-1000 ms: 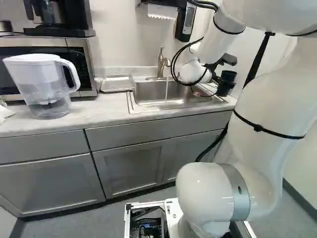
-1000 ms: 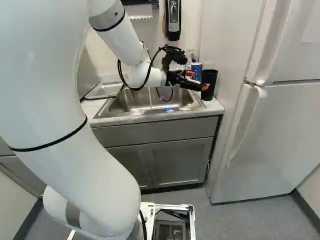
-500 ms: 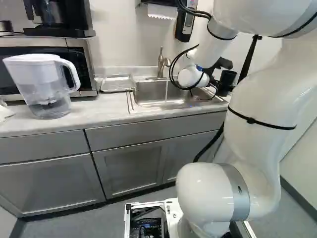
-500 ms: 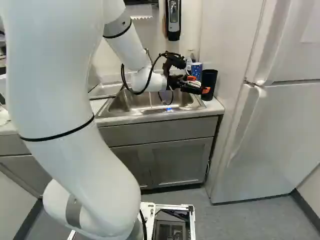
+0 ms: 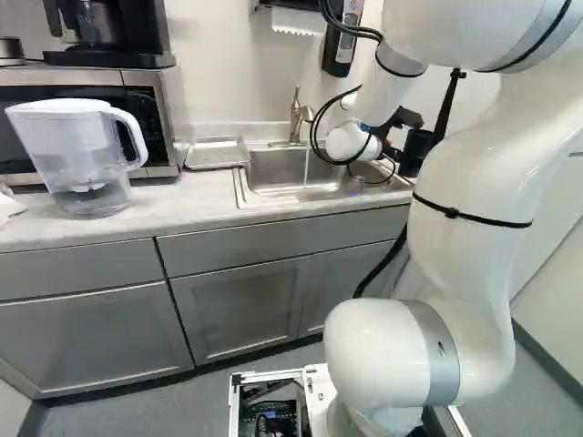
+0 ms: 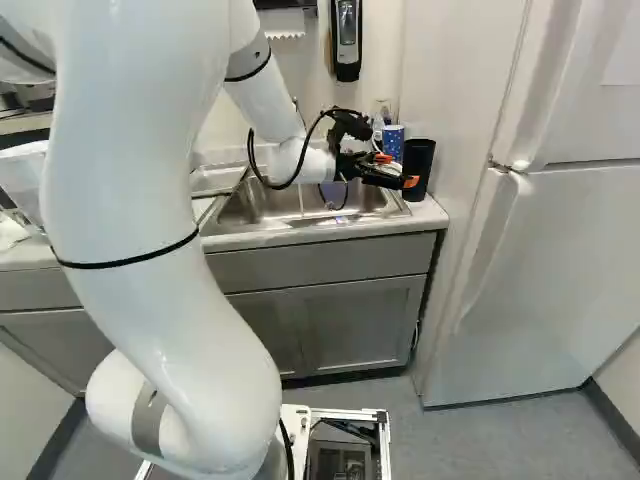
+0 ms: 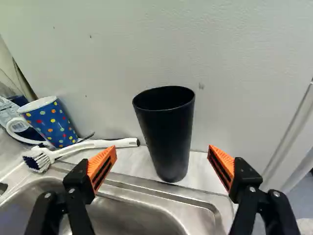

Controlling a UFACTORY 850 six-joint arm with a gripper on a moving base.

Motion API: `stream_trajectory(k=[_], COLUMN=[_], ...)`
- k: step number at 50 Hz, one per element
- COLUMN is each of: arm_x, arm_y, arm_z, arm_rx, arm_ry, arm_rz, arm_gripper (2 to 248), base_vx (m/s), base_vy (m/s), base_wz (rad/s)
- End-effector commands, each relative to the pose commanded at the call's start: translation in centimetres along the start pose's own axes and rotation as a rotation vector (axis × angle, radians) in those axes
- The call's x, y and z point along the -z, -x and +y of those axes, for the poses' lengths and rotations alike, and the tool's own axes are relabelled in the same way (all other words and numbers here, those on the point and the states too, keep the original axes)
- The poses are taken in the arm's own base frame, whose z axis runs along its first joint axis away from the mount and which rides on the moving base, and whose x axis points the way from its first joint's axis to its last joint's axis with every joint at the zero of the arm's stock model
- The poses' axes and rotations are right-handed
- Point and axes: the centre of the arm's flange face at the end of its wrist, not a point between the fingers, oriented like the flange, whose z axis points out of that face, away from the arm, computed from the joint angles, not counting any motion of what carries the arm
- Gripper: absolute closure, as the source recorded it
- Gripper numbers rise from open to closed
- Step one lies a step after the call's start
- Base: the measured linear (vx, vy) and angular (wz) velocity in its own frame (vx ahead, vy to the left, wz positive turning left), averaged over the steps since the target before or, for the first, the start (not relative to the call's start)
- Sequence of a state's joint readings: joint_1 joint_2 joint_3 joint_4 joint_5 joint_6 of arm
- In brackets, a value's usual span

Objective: Rinse the cup and place it in the tray

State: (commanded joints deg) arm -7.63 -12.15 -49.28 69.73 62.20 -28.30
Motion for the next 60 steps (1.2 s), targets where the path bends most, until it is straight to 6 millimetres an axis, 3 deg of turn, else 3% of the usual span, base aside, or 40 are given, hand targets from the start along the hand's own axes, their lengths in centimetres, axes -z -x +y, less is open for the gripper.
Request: stream_trajectory(k=[43,53,54,59,60], arm_x=[-4.7,-4.8,-4.8,-4.8,-4.8], arm_y=[-0.5,-0.6,-0.6,-0.6,-0.6], arm_z=[-1.3,-1.3,-1.3,-1.3,-1.3], arm_rx=[-0.026,-0.027,-0.027,-0.027,-0.027], arm_ry=[0.056,0.058,0.058,0.058,0.058], arm_rz=[0.017,0.017,0.017,0.017,0.017], arm_gripper=[3,3,12,12,50], base_vx=[0.0,0.0,0.0,0.0,0.0], base_vy=[0.0,0.0,0.0,0.0,0.0], base_wz=[0.0,0.0,0.0,0.0,0.0])
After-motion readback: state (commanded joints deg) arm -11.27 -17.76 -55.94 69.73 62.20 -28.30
